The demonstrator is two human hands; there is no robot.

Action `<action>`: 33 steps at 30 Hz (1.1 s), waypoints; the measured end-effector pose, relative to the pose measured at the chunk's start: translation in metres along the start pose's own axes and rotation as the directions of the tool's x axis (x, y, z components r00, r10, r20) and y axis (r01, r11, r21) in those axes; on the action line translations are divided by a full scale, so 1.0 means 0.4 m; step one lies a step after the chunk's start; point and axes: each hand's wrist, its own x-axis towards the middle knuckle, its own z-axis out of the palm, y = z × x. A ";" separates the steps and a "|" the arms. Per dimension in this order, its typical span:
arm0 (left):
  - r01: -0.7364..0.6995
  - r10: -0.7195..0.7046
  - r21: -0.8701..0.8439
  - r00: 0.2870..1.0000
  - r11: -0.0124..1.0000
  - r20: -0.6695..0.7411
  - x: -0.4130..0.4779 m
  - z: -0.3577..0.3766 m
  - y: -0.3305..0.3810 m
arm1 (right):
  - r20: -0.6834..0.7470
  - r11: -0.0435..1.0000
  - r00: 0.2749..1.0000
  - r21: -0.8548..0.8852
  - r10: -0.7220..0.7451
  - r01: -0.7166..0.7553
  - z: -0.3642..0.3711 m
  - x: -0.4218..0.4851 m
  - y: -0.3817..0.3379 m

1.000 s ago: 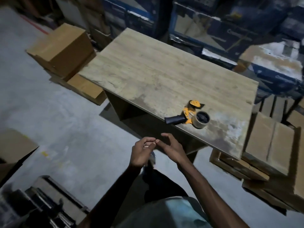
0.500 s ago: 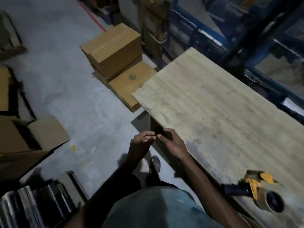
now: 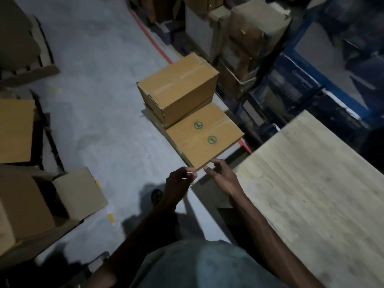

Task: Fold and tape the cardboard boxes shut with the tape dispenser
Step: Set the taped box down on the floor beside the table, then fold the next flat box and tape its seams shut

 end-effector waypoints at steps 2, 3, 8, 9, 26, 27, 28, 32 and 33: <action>0.015 -0.016 0.035 1.000 0.999 0.018 0.091 -0.092 0.042 | -0.016 0.999 0.999 -0.001 0.034 -0.034 0.061 0.067 -0.077; 0.013 -0.014 0.058 0.999 0.998 0.029 0.140 -0.140 0.066 | -0.022 0.999 0.999 -0.002 0.043 -0.043 0.092 0.102 -0.117; -0.016 0.012 0.122 0.999 0.992 0.034 0.367 -0.344 0.154 | -0.061 0.994 0.994 0.057 0.092 -0.089 0.221 0.269 -0.306; -0.005 0.002 0.112 0.999 0.994 0.035 0.413 -0.374 0.167 | -0.061 0.994 0.994 0.068 0.091 -0.087 0.241 0.305 -0.340; 0.062 -0.085 0.307 0.994 0.950 0.063 1.209 -0.603 0.410 | -0.010 0.943 0.954 0.153 0.299 -0.294 0.357 1.111 -0.650; 0.065 -0.091 0.314 0.993 0.947 0.069 1.259 -0.605 0.417 | -0.021 0.940 0.950 0.154 0.312 -0.305 0.355 1.162 -0.653; 0.069 -0.100 0.328 0.992 0.942 0.078 1.307 -0.606 0.421 | -0.034 0.932 0.943 0.169 0.330 -0.320 0.354 1.209 -0.654; 0.084 -0.131 0.403 0.987 0.911 0.092 1.507 -0.608 0.407 | -0.112 0.875 0.891 0.274 0.440 -0.398 0.366 1.385 -0.630; 0.072 -0.130 0.442 0.986 0.894 0.102 1.560 -0.606 0.395 | -0.132 0.849 0.863 0.299 0.488 -0.435 0.376 1.429 -0.611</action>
